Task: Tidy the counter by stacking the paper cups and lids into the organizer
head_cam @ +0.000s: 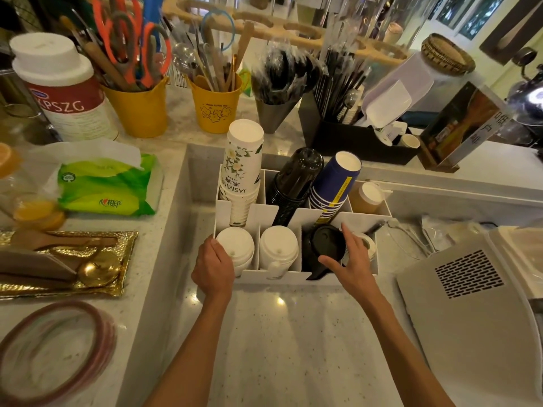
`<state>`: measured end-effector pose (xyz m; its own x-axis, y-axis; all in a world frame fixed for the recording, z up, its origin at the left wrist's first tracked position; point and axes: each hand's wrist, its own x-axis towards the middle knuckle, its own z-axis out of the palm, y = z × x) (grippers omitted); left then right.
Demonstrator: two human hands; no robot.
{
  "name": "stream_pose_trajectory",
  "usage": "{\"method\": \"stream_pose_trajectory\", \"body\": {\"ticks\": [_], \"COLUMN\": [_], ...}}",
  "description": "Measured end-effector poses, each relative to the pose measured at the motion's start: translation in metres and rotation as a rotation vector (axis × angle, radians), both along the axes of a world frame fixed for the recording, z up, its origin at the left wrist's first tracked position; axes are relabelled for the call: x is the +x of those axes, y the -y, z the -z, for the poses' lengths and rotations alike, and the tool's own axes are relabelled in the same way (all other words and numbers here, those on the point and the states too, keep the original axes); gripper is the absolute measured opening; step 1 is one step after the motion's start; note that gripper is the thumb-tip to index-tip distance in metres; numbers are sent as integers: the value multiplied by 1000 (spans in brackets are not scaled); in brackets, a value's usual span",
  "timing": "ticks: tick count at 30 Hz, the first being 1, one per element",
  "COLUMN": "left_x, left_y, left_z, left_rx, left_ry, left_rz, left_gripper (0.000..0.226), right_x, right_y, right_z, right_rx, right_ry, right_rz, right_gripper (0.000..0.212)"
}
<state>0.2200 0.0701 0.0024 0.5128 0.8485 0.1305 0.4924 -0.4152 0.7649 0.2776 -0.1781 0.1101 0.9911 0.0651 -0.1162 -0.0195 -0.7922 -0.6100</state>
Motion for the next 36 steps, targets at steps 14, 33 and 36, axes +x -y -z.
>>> {"method": "stream_pose_trajectory", "body": {"ticks": [14,33,36], "left_x": [-5,-13,-10], "left_y": [-2,-10,-14], "left_z": [-3,-34,-41], "left_rx": [-8,-612,-682], "left_ry": [-11,36,-13], "left_rz": [59,194,220], "left_gripper": [39,43,43], "right_x": [-12,-6,-5], "right_y": [81,109,122], "right_z": [61,76,63], "right_rx": [460,530,650], "right_ry": [-79,-135,-282], "right_rz": [599,590,499], "right_gripper": [49,38,40]}}
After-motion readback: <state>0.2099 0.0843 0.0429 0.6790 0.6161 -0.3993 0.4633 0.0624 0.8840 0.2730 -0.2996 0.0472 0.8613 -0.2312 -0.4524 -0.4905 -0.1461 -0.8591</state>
